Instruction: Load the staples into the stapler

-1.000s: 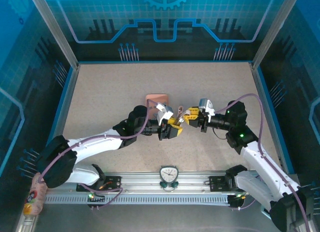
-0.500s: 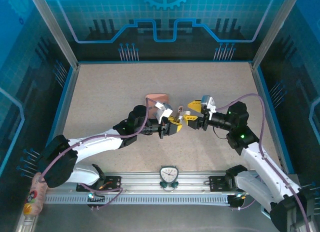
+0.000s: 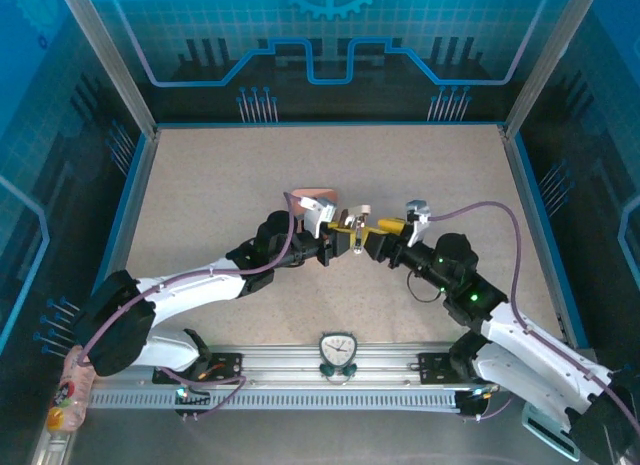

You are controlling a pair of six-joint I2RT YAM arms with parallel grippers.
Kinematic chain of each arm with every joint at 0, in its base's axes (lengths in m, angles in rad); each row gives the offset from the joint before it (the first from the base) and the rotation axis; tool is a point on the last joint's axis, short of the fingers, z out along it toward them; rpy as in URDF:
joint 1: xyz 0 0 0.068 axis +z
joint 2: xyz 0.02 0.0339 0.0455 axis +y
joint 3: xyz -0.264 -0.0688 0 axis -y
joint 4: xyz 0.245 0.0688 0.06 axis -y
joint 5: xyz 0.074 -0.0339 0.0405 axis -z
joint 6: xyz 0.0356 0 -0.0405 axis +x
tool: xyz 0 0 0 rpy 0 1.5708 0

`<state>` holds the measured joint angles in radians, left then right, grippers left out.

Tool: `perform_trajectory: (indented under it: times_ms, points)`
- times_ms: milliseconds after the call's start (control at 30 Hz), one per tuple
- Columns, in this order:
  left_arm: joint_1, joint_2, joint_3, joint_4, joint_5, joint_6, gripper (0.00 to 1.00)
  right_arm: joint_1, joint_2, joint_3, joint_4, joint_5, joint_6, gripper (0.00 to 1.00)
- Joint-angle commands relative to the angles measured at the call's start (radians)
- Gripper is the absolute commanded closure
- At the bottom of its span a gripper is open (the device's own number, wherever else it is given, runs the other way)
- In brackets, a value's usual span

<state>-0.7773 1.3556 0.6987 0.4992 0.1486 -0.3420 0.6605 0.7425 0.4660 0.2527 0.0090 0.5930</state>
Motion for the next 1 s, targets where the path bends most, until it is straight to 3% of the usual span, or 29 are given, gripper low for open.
perform_trajectory:
  times_ms: [0, 567, 833, 967]
  points:
    - [-0.002, -0.013, 0.001, -0.010, -0.046, -0.001, 0.84, 0.062, 0.031, 0.008, 0.077, 0.175, 0.087, 0.39]
    - [-0.004, -0.013, 0.005, -0.054, -0.078, 0.009, 0.85, 0.135, 0.262, 0.084, 0.328, 0.210, 0.037, 0.44]
    - [-0.004, -0.019, 0.008, -0.063, -0.084, 0.011, 0.84, 0.136, 0.291, 0.093, 0.331, 0.240, 0.053, 0.73]
    - [-0.004, -0.016, 0.009, -0.067, -0.084, 0.014, 0.82, 0.139, 0.281, 0.098, 0.303, 0.252, 0.038, 0.79]
